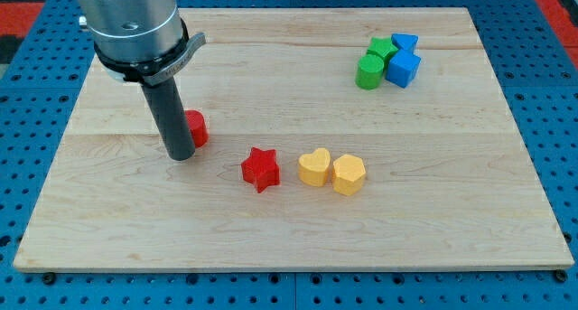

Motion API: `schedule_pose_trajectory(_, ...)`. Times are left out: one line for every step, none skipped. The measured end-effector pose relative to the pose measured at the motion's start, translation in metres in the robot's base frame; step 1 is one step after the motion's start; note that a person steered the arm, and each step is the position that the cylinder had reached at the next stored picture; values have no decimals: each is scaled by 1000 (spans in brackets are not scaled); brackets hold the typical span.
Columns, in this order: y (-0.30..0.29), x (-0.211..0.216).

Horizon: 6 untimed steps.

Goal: Move red star up and left a bit

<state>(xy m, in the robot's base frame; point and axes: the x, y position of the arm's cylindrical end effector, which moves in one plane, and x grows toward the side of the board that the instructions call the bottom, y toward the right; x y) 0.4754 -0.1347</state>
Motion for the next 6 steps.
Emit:
schedule_pose_trajectory(0,0)
schedule_pose_trajectory(-4,27)
schedule_pose_trajectory(14,56)
schedule_pose_trajectory(75,58)
schedule_pose_trajectory(101,58)
schedule_pose_trajectory(106,60)
